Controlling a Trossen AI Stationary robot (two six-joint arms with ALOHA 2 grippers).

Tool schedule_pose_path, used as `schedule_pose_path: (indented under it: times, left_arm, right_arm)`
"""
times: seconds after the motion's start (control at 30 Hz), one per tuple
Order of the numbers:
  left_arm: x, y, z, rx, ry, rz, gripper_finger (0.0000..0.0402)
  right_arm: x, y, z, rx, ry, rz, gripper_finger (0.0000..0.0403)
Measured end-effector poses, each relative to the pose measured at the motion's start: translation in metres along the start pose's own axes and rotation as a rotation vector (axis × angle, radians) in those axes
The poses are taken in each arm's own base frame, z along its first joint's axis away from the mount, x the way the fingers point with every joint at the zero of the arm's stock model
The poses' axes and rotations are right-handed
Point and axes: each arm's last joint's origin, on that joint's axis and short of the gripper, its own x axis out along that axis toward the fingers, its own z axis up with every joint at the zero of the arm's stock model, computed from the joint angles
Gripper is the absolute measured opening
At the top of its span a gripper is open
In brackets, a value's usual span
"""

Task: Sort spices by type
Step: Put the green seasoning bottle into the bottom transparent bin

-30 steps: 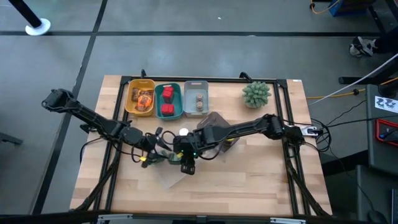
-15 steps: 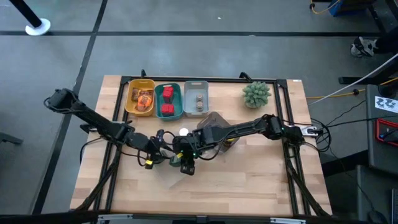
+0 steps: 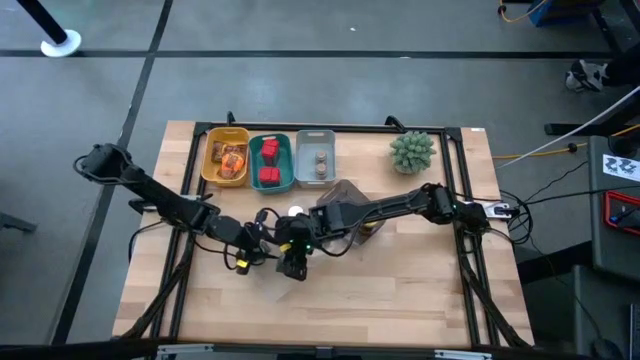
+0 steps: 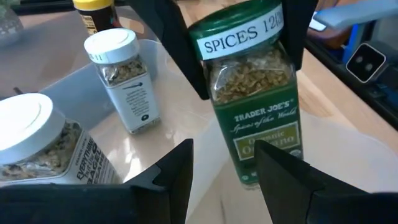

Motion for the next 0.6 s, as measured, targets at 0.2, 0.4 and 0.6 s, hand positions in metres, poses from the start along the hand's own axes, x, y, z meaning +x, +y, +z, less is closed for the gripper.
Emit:
schedule_pose_path:
  times: [0.2, 0.4, 0.6]
  left_arm:
    - [-0.004, 0.000, 0.004, 0.016, -0.027, -0.001, 0.0155]
    - [-0.015, 0.002, 0.015, 0.036, -0.101, -0.004, 0.0155]
    - [-0.030, 0.004, 0.028, 0.072, -0.200, -0.002, 0.0155]
  right_arm:
    - [0.000, 0.000, -0.002, 0.004, 0.022, -0.005, 0.0225]
    - [0.000, -0.001, -0.003, 0.001, 0.025, -0.013, 0.0214]
    - [0.000, -0.001, -0.003, -0.022, 0.024, -0.012, 0.0213]
